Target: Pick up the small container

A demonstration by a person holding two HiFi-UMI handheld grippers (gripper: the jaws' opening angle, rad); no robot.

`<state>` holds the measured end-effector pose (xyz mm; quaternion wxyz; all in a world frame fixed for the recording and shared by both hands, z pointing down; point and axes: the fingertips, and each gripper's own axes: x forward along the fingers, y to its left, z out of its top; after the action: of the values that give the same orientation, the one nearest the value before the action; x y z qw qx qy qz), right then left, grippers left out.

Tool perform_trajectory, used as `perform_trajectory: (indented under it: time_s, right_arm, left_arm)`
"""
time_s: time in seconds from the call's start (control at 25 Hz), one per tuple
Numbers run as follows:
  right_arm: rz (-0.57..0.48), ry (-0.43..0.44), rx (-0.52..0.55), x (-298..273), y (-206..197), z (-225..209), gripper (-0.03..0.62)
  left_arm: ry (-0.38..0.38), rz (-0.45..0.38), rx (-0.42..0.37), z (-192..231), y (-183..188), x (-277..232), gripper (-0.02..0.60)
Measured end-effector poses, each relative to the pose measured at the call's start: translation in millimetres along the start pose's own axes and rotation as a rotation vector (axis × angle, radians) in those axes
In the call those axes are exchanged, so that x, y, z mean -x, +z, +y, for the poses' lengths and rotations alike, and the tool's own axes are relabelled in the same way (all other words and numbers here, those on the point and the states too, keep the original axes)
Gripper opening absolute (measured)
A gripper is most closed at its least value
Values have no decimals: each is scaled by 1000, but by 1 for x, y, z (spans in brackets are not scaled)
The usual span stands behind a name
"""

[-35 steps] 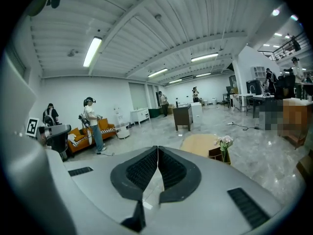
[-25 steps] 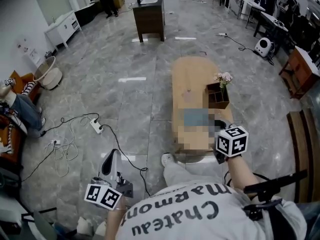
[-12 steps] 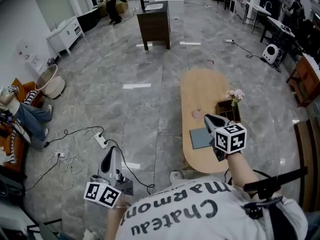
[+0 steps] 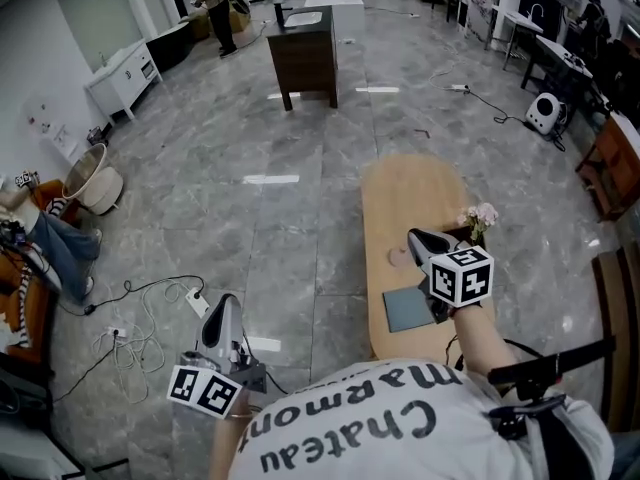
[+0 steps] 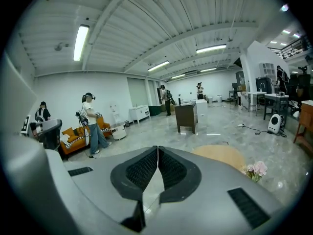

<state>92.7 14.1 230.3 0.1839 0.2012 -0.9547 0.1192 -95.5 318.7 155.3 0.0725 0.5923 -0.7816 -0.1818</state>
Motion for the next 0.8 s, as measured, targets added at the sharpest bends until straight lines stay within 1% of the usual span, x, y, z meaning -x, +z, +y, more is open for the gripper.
perform_trajectory:
  time_s: [0.12, 0.32, 0.44, 0.56, 0.8]
  right_arm:
    - [19, -10, -23, -10, -7, -16, 14]
    - [55, -53, -96, -24, -30, -35, 14]
    - [70, -53, -153, -36, -37, -46, 14]
    - [91, -55, -222, -36, -52, -52, 14]
    - [118, -127, -313, -47, -66, -73, 14]
  left_arm:
    - [-5, 25, 6, 7, -7, -19, 14]
    - [-43, 87, 23, 16, -23, -49, 14]
    - [-62, 111, 45, 19, -34, -71, 14]
    - [-96, 138, 60, 16, -42, -88, 14]
    - [-159, 162, 126, 30, -53, -132, 14]
